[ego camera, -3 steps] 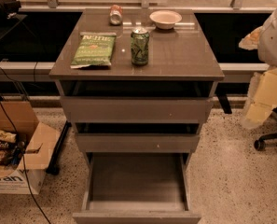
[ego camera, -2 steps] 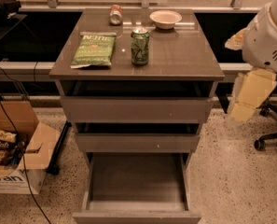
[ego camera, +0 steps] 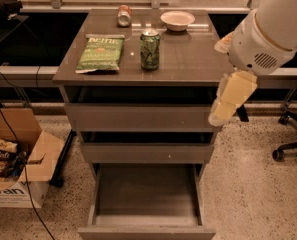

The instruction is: Place green can into bottom drawer

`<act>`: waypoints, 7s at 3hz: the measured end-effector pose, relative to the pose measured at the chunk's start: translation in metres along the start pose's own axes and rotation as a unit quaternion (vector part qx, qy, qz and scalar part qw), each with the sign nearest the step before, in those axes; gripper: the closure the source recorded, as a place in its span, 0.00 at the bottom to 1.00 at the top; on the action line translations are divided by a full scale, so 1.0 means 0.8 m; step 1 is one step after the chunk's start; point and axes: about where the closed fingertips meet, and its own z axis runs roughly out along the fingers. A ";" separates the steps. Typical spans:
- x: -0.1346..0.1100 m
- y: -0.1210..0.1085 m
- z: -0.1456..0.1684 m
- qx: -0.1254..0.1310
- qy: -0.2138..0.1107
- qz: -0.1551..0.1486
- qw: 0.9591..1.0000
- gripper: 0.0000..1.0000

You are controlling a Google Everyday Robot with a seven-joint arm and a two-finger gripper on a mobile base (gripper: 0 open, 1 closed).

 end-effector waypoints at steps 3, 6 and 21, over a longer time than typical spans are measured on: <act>-0.035 -0.072 0.043 0.006 -0.045 0.008 0.999 0.00; -0.039 -0.098 0.056 0.035 -0.093 0.002 0.995 0.00; -0.171 -0.207 0.155 -0.014 -0.342 0.022 0.939 1.00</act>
Offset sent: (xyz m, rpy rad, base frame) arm 0.1075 0.0301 -0.0070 0.1196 -0.0426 0.0028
